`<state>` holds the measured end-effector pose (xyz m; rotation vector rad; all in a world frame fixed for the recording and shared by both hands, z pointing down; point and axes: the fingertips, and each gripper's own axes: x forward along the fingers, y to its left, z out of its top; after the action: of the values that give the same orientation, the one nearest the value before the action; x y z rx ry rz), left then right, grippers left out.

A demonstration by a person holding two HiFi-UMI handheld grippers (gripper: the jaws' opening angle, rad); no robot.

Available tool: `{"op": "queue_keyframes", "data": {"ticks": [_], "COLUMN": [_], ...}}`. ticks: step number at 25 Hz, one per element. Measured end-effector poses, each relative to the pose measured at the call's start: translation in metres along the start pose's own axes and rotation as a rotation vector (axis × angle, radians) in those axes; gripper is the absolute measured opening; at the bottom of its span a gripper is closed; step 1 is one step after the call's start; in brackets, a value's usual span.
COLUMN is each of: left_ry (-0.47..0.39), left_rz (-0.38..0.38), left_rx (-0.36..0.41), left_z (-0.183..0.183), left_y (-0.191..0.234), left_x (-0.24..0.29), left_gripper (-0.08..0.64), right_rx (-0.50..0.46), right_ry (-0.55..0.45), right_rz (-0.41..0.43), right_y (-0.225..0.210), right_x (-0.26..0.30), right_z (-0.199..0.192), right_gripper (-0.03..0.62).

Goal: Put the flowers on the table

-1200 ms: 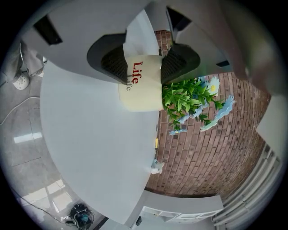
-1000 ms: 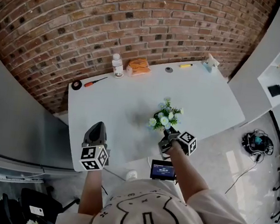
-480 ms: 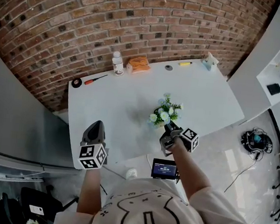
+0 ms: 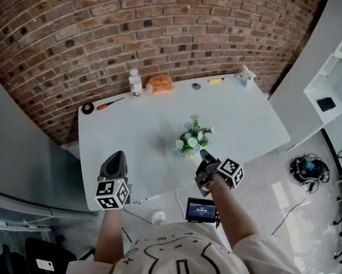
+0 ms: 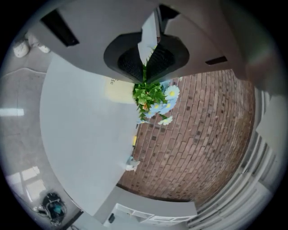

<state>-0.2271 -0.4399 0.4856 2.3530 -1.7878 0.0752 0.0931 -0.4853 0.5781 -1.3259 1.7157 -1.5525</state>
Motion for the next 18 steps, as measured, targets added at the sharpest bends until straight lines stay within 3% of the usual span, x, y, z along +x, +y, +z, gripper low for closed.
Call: {"op": "queue_keyframes", "data": {"ticks": [4, 12, 14, 18], "left_ry": [-0.001, -0.015, -0.020, -0.047], "left_rz": [-0.018, -0.054, -0.068, -0.085], "left_rx": [0.033, 0.068, 0.081, 0.090], "left_z": [0.005, 0.018, 0.021, 0.032], "left_y": [-0.008, -0.028, -0.033, -0.041], "left_x": [0.003, 0.008, 0.011, 0.014], "left_gripper": [0.009, 0.009, 0.009, 0.009], "right_rx": [-0.111, -0.171, -0.274, -0.627], "right_ry": [-0.010, -0.114, -0.131, -0.146], "right_rz": [0.018, 0.066, 0.086, 0.082], "right_y": [0.013, 0.033, 0.049, 0.084], "right_x": [-0.017, -0.057, -0.067, -0.083], "right_z": [0.012, 0.044, 0.050, 0.054], "right_gripper": [0.018, 0.017, 0.017, 0.017]}}
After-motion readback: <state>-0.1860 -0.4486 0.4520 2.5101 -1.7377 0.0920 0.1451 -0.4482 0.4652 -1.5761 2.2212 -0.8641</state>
